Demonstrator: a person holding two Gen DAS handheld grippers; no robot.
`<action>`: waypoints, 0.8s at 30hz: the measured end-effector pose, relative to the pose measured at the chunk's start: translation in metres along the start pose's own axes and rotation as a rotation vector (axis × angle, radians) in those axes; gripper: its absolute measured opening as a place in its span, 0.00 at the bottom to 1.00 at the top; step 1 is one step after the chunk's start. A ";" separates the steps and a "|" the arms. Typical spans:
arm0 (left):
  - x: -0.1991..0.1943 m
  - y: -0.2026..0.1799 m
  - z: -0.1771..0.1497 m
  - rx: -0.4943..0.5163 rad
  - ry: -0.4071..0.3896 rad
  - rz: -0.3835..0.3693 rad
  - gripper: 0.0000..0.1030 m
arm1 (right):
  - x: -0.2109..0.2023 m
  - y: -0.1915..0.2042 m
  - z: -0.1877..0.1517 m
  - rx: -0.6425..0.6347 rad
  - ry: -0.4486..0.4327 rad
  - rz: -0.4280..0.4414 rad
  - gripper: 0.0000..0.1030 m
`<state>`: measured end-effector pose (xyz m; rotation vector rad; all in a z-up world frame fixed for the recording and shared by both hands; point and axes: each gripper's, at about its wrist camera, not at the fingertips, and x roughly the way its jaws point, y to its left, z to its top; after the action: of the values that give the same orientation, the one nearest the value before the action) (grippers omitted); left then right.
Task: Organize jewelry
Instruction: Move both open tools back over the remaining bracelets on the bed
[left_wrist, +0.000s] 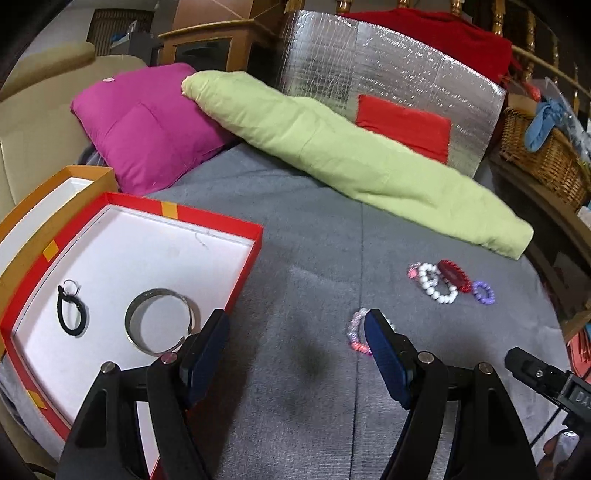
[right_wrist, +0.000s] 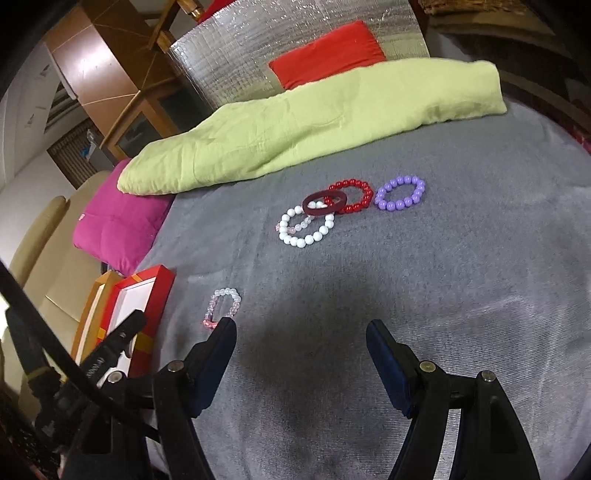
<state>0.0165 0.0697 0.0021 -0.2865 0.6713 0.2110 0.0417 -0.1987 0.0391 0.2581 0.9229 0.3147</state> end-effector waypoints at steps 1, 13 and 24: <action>0.001 -0.001 0.000 0.005 0.000 0.002 0.74 | 0.000 0.001 0.001 -0.004 -0.005 -0.008 0.74; 0.002 -0.008 -0.003 0.040 0.023 -0.010 0.74 | -0.018 -0.031 0.017 0.062 -0.040 -0.051 0.74; 0.010 -0.010 0.000 0.029 0.050 -0.059 0.74 | 0.051 -0.094 0.096 0.117 0.107 -0.212 0.69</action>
<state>0.0265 0.0612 -0.0024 -0.2841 0.7143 0.1381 0.1628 -0.2743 0.0248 0.2503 1.0661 0.0797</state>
